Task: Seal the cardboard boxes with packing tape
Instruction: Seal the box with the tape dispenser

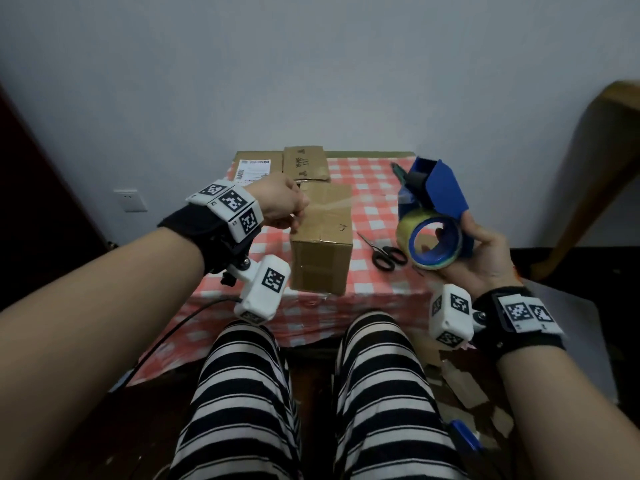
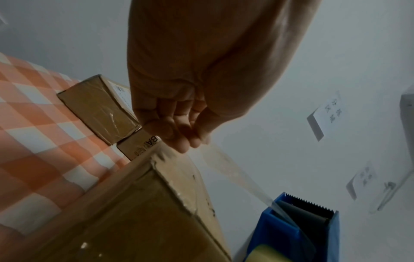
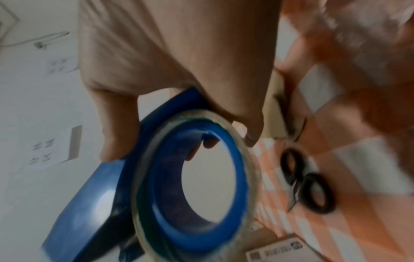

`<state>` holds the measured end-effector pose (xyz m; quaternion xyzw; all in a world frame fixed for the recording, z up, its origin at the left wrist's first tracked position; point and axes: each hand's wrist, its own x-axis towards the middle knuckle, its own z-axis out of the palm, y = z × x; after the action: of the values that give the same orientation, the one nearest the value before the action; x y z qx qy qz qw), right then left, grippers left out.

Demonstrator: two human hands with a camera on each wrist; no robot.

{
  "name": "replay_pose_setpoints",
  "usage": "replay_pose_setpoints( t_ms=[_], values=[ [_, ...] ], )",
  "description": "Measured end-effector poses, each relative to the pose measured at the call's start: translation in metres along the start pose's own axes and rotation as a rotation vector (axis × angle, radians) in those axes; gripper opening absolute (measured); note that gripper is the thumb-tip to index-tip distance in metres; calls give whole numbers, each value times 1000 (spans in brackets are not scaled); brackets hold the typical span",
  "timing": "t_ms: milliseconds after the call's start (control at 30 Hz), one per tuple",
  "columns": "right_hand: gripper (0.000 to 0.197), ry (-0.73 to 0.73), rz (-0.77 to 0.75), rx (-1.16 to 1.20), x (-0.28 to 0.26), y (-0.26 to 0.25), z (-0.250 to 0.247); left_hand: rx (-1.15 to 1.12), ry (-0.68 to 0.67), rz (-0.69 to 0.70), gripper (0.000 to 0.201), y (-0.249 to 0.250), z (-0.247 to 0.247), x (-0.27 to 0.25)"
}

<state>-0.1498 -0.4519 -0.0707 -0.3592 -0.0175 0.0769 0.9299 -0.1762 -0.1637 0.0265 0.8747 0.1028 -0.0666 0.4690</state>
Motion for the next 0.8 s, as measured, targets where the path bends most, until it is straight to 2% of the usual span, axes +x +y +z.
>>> replay_pose_setpoints(
  t_ms=[133,233,300,533,667,800],
  values=[
    [89,-84,40,5,-8,2,-14,33,16,-15,12,1,7,-1],
    [108,-99,46,6,-9,6,-16,58,26,-20,17,0,7,-1],
    [111,-110,59,16,-8,9,-15,84,21,-24,22,-2,6,-2],
    [71,-134,53,30,1,17,-12,41,74,-37,31,-9,3,-8],
    [30,-90,33,51,0,21,-12,33,77,-55,29,-13,4,-8],
    [32,-91,32,71,-3,23,-7,41,83,-71,29,-15,4,-7]
  ],
)
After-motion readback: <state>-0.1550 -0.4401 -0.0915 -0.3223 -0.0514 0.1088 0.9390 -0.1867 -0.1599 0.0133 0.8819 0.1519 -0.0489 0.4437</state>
